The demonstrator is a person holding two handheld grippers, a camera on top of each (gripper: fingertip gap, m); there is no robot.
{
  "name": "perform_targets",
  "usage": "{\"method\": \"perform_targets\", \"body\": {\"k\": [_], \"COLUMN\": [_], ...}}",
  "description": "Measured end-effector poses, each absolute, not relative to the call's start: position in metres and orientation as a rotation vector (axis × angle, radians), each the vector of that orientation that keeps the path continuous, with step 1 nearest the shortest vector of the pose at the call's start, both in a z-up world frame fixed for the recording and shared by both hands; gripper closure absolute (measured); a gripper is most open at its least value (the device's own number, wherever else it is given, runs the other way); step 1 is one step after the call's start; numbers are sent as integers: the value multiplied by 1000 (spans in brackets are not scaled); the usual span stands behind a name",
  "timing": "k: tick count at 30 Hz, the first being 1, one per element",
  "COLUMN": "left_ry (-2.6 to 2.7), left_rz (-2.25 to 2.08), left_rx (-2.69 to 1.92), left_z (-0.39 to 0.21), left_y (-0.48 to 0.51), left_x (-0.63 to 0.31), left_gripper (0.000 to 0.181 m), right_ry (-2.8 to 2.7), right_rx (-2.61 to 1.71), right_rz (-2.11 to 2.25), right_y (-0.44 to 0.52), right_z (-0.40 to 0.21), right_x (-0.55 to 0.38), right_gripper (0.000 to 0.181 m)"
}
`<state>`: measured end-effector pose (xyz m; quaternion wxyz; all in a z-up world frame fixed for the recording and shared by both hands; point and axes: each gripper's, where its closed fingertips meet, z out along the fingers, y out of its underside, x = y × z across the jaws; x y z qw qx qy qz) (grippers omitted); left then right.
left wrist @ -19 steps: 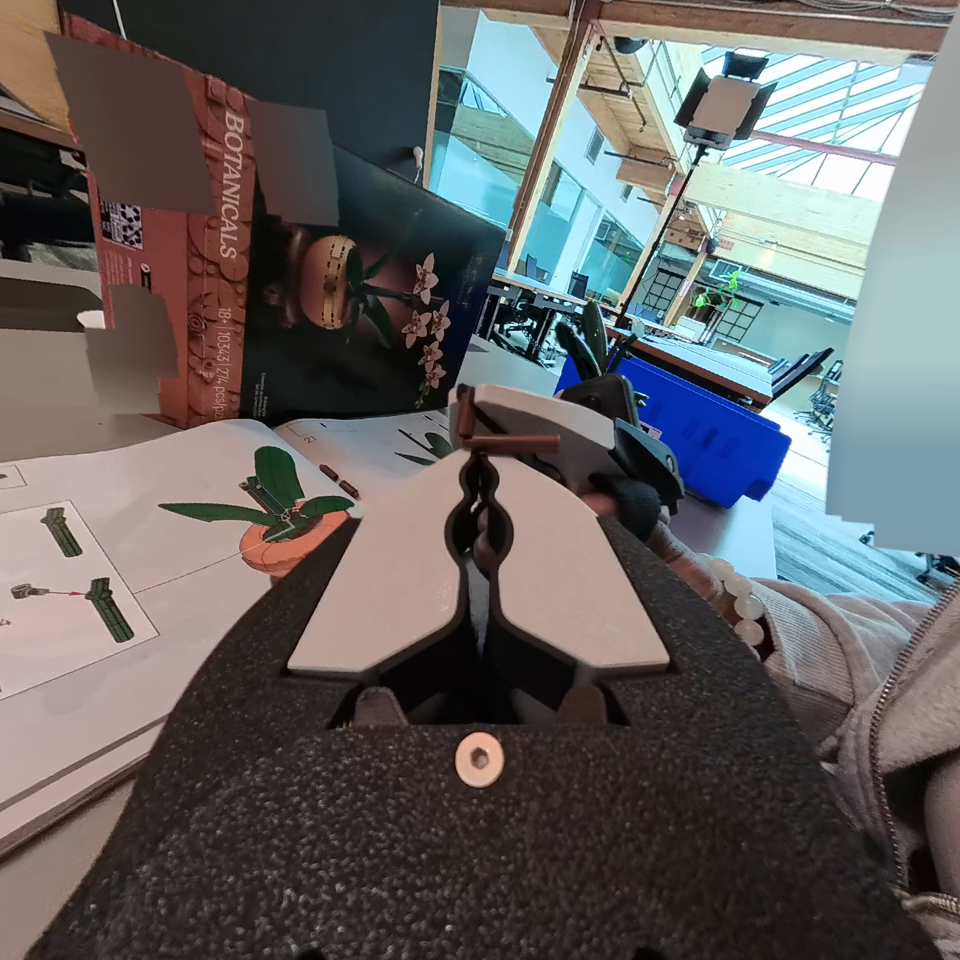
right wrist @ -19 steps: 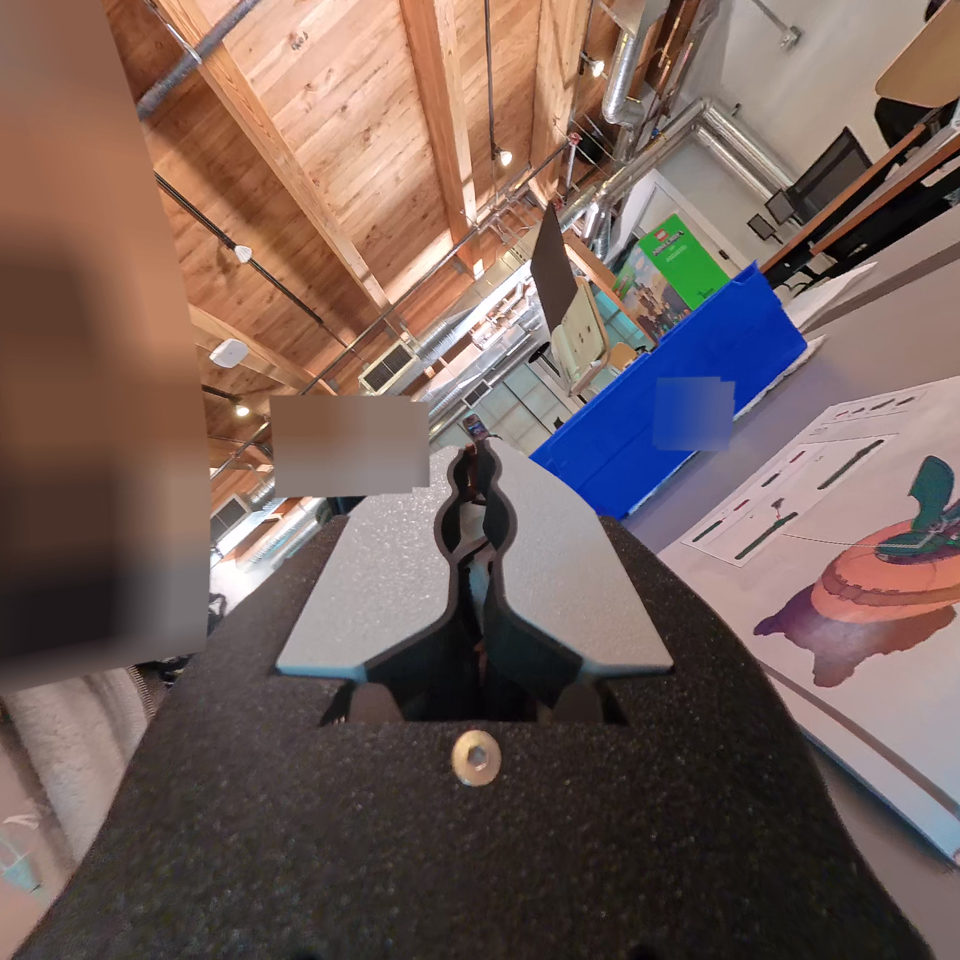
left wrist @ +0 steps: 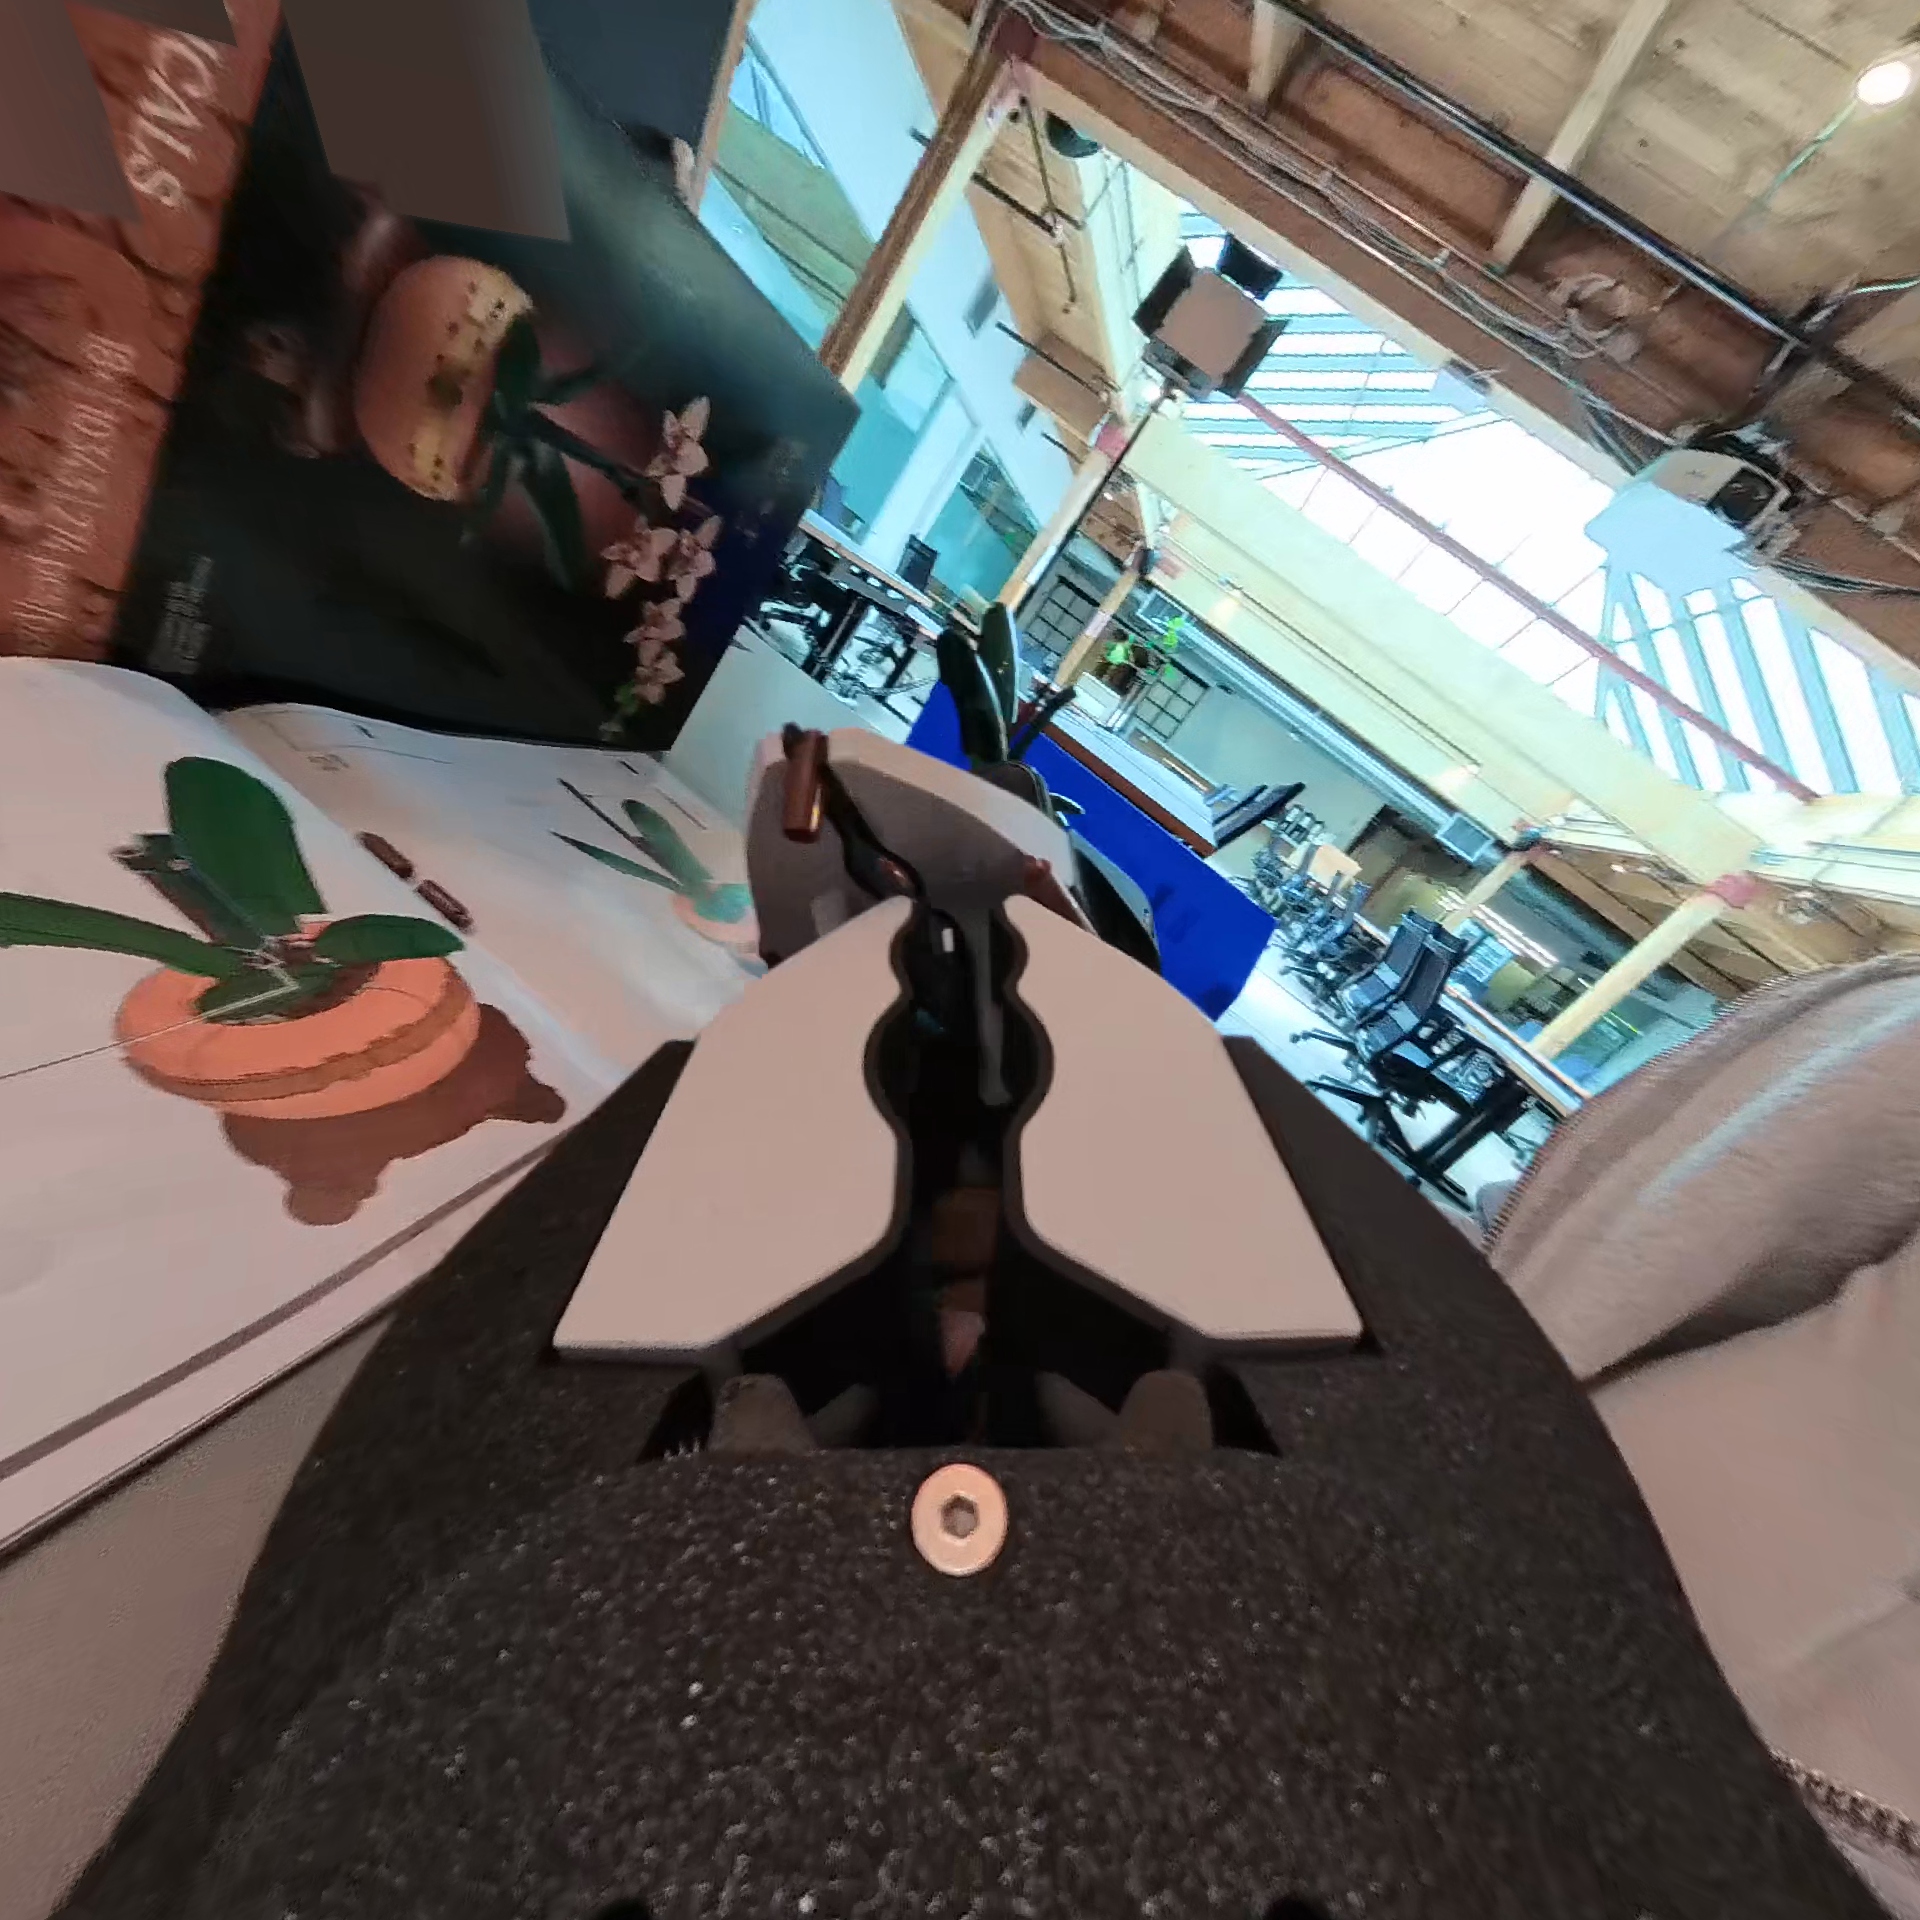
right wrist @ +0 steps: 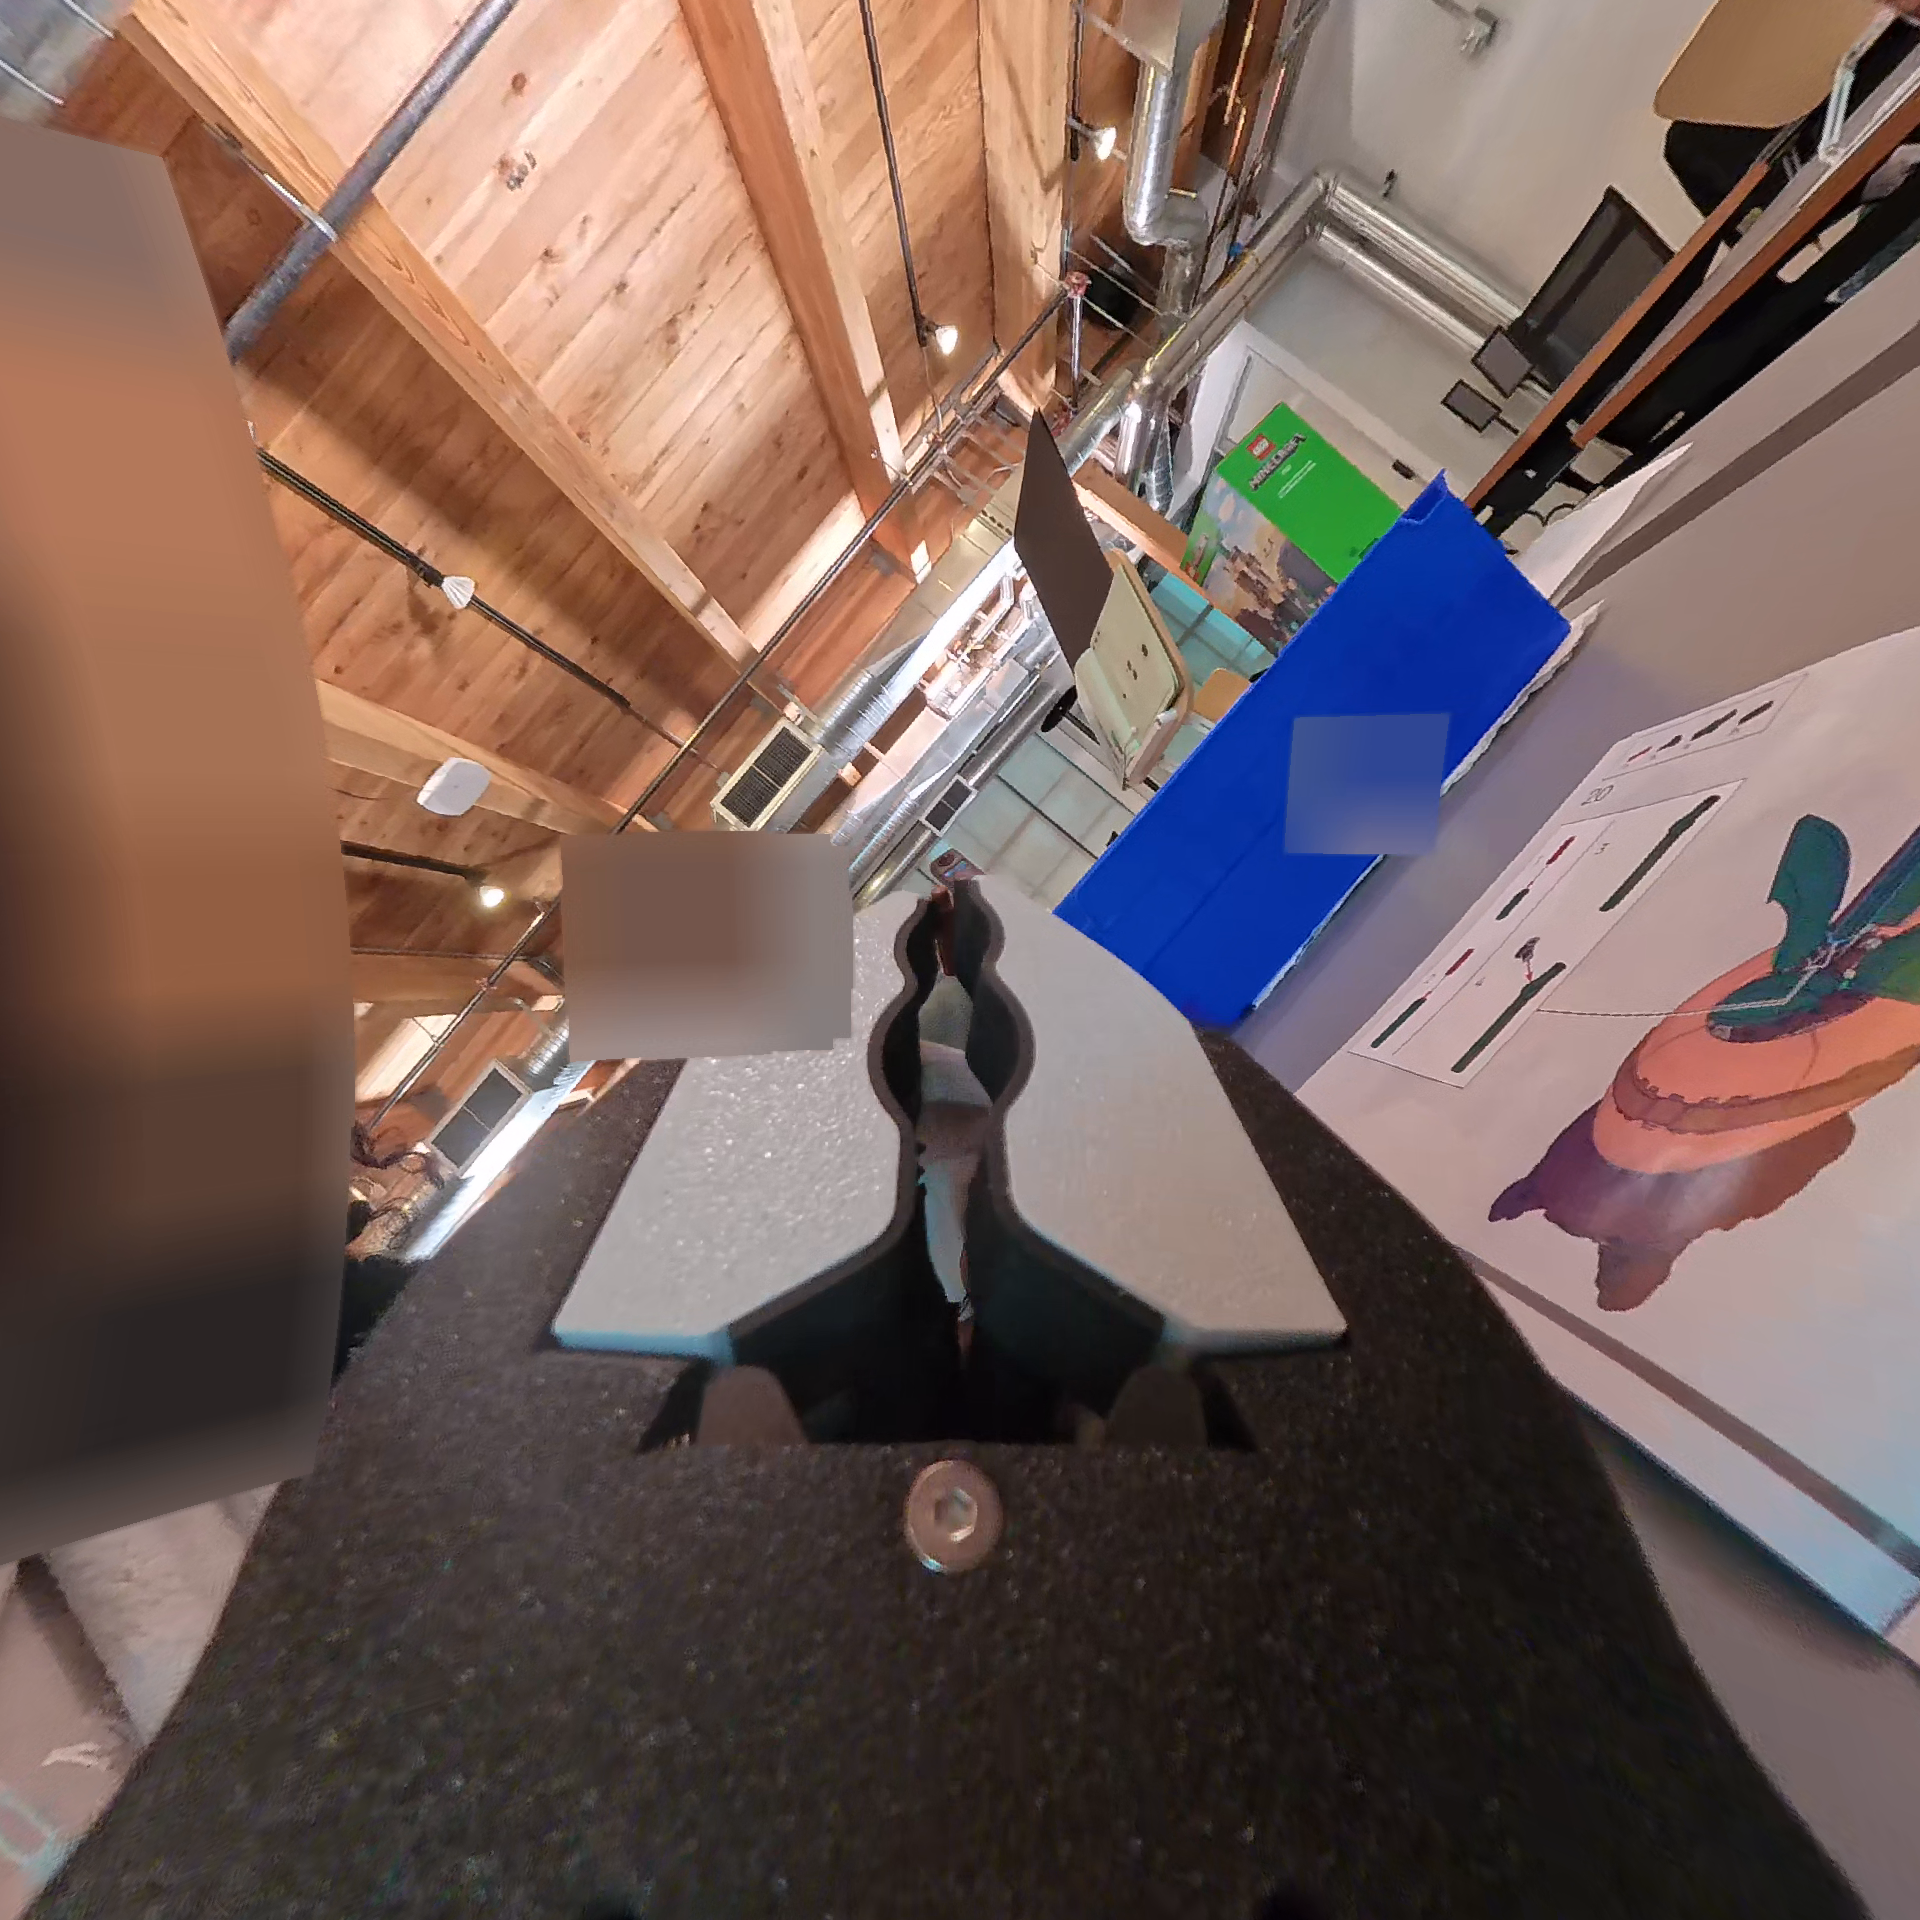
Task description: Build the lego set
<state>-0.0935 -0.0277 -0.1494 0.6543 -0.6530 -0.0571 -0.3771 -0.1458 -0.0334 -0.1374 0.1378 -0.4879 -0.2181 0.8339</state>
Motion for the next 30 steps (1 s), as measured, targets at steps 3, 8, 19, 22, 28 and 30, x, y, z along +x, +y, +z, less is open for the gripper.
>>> {"method": "perform_targets", "body": {"k": [3,8,19,22,28,30], "left_ry": [-131,-161,-236,-233,-299,-300], "left_rz": [-806,-887,-1090,-1115,-1180,-1205], "left_rx": [-1492,-1480,-1454,-1447,-1393,-1362], "left_z": [-151,-152,-154,-154,-151,-148], "left_y": [-27,-27,-26,-27,-26,-28], "left_x": [-95,-95,-90,-89,-94,-95], "left_gripper": [174,171,166,165,169,175], "right_ry": [-646,-702,-695,-721,-823,-843], "right_rx": [-1425,-1436,-1522,-1513,-1482,-1464], "right_rz": [2389,2314,2224,2212,2112,2084], "right_y": [-33,-30,-20,-22,-29,-29], "right_z": [-139,-139,-146,-146,-147,-145], "right_x": [-148,-149,-150,-151,-152,-152], "right_gripper": [179,178,178,178,178,178]}}
